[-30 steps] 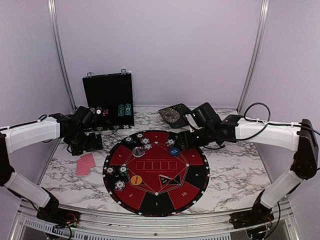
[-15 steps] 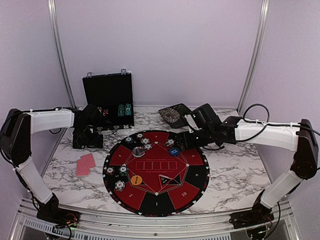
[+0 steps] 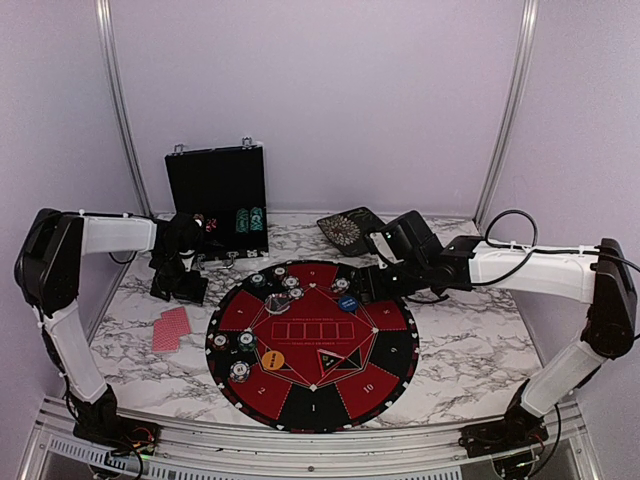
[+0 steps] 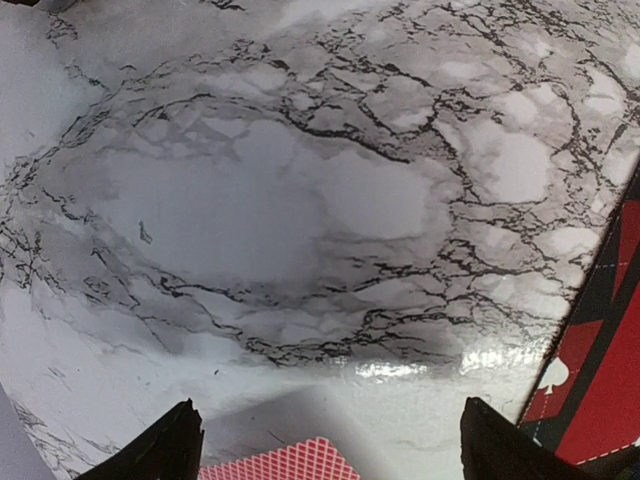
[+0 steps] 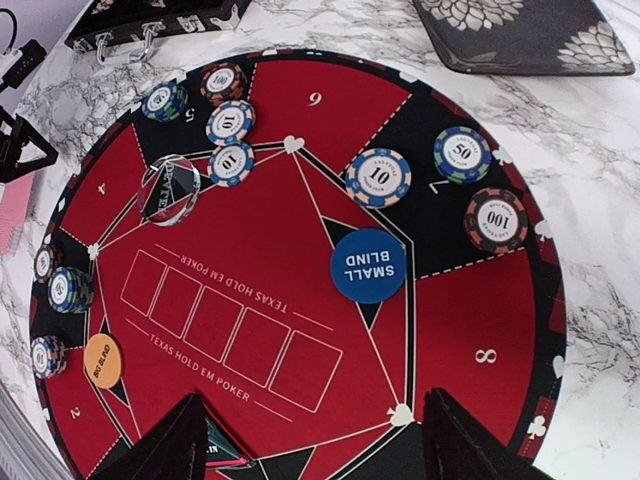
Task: Distribute texas hold em gaming equipment
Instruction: Adjust the poker card at the center of the board.
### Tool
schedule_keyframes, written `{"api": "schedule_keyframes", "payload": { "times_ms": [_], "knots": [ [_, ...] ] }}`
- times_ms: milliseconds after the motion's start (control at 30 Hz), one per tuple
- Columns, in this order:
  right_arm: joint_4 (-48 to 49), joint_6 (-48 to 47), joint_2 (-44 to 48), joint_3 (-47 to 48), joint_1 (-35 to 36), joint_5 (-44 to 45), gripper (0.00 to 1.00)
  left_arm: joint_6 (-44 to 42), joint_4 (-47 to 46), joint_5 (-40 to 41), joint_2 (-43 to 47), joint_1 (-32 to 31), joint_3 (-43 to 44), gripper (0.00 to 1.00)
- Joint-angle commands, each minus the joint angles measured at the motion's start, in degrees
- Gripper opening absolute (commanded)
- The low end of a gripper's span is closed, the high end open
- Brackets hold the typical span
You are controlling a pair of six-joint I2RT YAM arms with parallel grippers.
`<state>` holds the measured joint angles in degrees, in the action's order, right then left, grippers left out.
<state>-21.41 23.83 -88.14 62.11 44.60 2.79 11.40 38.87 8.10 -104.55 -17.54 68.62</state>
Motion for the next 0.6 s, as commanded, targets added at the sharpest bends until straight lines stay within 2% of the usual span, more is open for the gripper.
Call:
{"api": "schedule_keyframes", "payload": {
  "times_ms": [0, 333, 567],
  "knots": [
    [1.3, 0.5, 1.2, 0.3, -0.3, -0.4, 0.71, -3.7, -0.5, -3.3, -1.2, 0.8, -0.8, 0.89],
    [1.7, 1.0, 1.3, -0.7, -0.4, -0.7, 0.7, -4.9, -0.5, -3.3, -2.2, 1.5, -1.2, 0.8],
    [1.8, 1.3, 1.7, -1.4, -0.4, -0.8, 0.7, -5.1, -0.5, -3.5, -2.8, 1.6, -1.8, 0.77]
  ]
}}
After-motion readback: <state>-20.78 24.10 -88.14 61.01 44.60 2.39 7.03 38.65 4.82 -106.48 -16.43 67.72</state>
